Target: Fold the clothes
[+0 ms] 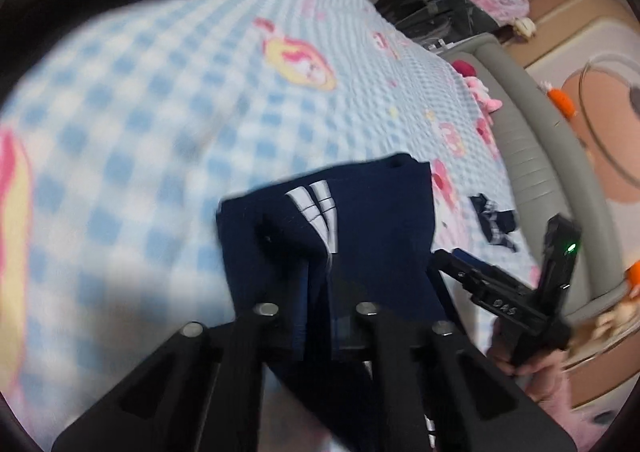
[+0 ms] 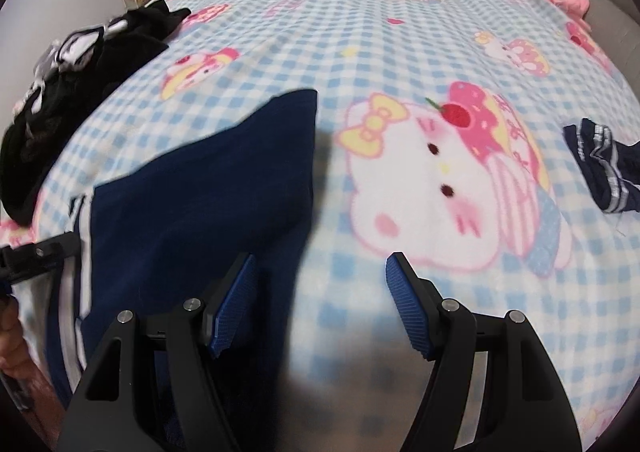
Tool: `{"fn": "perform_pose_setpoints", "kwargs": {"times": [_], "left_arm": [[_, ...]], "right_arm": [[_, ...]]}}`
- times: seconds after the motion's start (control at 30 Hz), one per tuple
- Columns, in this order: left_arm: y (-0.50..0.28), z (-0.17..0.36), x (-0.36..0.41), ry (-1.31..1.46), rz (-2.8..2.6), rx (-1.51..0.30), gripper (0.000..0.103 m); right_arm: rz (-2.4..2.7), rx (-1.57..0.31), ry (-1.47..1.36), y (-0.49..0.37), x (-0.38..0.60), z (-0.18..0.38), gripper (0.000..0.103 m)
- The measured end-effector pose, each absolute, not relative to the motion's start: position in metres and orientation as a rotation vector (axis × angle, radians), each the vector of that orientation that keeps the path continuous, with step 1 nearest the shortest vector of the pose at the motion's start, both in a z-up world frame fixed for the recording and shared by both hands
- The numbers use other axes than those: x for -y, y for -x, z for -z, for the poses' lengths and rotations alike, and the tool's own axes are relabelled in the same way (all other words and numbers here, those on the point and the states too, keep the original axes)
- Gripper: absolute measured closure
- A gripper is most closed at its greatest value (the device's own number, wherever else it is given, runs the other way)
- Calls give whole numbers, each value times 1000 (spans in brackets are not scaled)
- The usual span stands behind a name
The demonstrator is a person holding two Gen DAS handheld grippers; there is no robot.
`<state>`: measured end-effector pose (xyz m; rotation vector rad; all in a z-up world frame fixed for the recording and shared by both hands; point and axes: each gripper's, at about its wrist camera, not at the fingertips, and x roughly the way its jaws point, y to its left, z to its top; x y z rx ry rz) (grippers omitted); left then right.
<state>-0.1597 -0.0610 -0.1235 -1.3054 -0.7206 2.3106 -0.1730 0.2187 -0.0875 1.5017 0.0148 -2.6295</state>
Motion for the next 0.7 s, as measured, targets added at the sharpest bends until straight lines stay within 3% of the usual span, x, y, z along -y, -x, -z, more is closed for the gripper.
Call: {"fn": "perform_pose_setpoints", "kwargs": {"times": [0.27,0.37,0.53,0.57,0.63,0.67,0.7], "left_arm": [[142,121,82,1360,-2420,704,95],[148,130,85,1408,-2432,750,60],[156,141,72,1410,-2405,704,65],[157,142,69,1401,-2398,695,73],[155,137,57,1369,-2412,630,89],[154,132,53,1347,-2422,596,92],[152,127,48,1326,-2431,562,93]], "right_arm": [[2627,-52,-1440,190,-203,79,34],[2621,-8,-1477,207,-206,86,34],[2483,101,-1563,221,-205,115,32],[2467,114,-1554,219,-203,119,34],[2436,156,-1506,212,-200,121,65],[2444,163,-1487,209,-200,119,70],[2451,174,-1473,206,-202,115,83]]}}
